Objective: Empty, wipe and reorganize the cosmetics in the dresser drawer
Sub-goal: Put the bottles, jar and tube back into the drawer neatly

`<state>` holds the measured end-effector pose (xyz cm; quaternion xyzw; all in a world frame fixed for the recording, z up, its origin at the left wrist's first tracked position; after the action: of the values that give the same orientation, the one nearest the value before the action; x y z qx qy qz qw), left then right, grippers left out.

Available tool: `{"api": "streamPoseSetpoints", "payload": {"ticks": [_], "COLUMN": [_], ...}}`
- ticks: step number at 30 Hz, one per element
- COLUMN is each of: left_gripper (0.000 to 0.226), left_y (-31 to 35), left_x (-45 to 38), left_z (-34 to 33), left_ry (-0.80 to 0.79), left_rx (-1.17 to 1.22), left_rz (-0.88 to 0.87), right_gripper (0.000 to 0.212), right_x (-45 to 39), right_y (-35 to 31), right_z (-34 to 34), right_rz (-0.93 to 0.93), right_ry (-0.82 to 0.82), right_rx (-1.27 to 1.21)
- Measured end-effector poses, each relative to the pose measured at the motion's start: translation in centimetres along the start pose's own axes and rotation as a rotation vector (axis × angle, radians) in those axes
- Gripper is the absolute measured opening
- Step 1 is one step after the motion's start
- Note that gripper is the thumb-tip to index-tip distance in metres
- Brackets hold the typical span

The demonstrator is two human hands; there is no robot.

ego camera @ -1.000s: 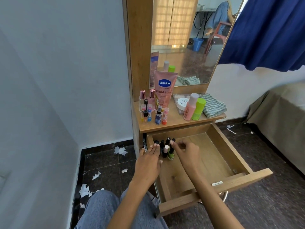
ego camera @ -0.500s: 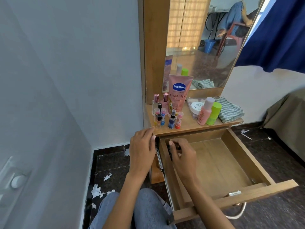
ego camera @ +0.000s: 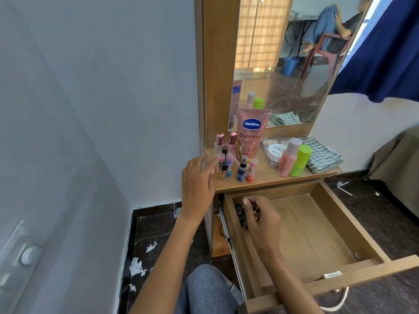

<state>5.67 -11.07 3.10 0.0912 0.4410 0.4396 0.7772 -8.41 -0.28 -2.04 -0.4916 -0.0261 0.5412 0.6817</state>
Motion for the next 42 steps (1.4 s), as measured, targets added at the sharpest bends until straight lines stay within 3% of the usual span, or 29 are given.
{"api": "streamPoseSetpoints", "payload": {"ticks": [4, 10, 14, 17, 42], "left_gripper": [0.047, 0.063, 0.046, 0.046, 0.024], "left_y": [0.1, 0.1, 0.0, -0.2, -0.6], "left_x": [-2.1, -6.1, -6.8, -7.1, -7.0], "left_z": [0.3, 0.4, 0.6, 0.5, -0.5], "left_ry": [-0.014, -0.173, -0.222, -0.195, -0.142], "left_rx": [-0.019, -0.216, -0.224, -0.225, -0.086], "left_rz": [-0.062, -0.227, -0.275, -0.306, -0.219], "right_gripper": [0.009, 0.008, 0.009, 0.009, 0.012], "right_x": [0.0, -0.1, -0.1, -0.1, -0.1], "right_y": [-0.2, -0.1, -0.1, -0.1, -0.1], "right_z": [0.0, 0.0, 0.1, 0.0, 0.1], "right_rz": [-0.001, 0.003, 0.010, 0.009, -0.004], "right_ry": [-0.006, -0.012, -0.001, 0.003, -0.008], "right_rx": [0.000, 0.008, 0.007, 0.006, 0.004]}}
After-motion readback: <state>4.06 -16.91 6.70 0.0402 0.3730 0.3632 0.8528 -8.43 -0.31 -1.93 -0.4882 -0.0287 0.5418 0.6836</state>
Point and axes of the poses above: each hand's wrist, its own x-axis away from the middle knuckle, its own z-axis out of the back of the hand, y = z × x, the point moved 2 cm from there along -x, towards the middle knuckle, and after that the axes turned 7 degrees about x, right-handed, at the moved point
